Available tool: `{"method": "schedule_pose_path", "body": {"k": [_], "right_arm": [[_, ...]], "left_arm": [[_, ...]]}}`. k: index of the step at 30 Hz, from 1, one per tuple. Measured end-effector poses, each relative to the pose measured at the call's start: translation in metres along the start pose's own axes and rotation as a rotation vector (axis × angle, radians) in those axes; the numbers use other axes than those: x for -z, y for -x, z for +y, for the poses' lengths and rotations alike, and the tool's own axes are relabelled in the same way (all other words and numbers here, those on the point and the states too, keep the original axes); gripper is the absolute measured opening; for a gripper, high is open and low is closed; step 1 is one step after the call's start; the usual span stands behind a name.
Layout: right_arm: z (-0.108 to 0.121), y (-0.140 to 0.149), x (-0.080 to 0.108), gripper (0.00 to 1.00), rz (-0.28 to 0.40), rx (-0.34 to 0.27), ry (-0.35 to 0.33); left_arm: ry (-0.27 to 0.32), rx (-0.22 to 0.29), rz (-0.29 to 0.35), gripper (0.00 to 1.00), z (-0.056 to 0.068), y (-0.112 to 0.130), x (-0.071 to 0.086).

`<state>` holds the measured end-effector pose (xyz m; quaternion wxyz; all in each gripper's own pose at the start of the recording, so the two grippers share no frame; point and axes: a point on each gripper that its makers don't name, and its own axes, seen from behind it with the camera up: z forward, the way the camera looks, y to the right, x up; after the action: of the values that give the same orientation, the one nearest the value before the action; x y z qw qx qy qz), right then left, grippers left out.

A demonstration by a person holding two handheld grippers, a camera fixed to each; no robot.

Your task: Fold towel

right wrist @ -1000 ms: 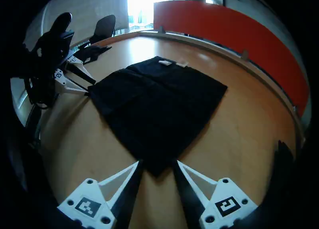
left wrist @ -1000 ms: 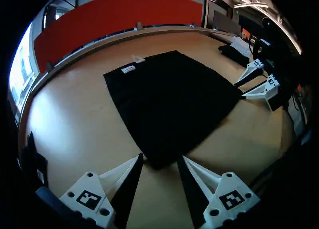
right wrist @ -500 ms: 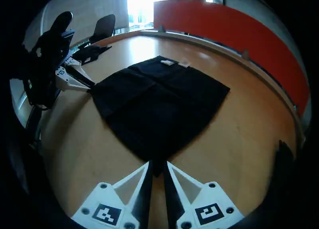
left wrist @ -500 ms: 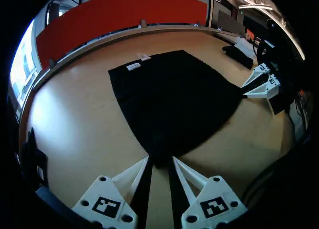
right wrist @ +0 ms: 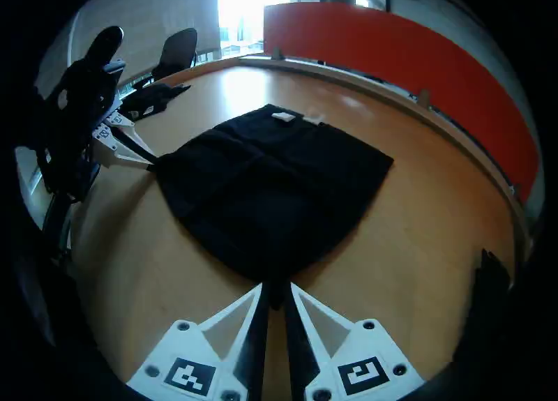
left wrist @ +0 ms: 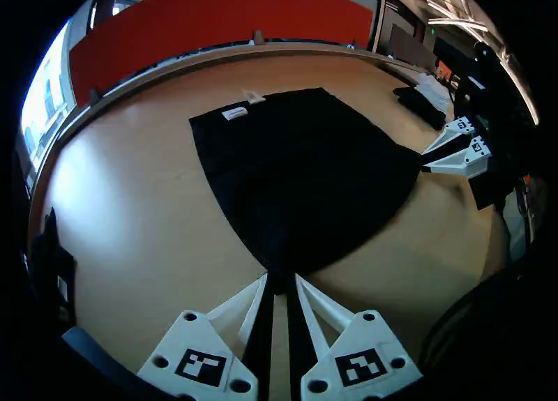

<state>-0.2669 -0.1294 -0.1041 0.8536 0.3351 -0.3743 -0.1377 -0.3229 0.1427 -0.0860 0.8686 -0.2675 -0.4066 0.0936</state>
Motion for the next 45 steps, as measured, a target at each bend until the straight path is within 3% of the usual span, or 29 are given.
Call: {"method": "schedule_pose_path", "body": {"k": [12, 26, 45], "right_arm": [[0.006, -0.024, 0.014, 0.14, 0.044, -0.015, 0.017], [0.009, -0.066, 0.049, 0.14, 0.124, -0.022, 0.031], [0.002, -0.093, 0.093, 0.14, 0.164, -0.009, 0.028]], "left_arm": [[-0.004, 0.051, 0.031, 0.12, 0.002, -0.021, 0.02], [-0.018, 0.091, 0.081, 0.12, 0.004, -0.054, 0.058], [-0.032, 0.105, 0.139, 0.12, 0.005, -0.088, 0.1]]}}
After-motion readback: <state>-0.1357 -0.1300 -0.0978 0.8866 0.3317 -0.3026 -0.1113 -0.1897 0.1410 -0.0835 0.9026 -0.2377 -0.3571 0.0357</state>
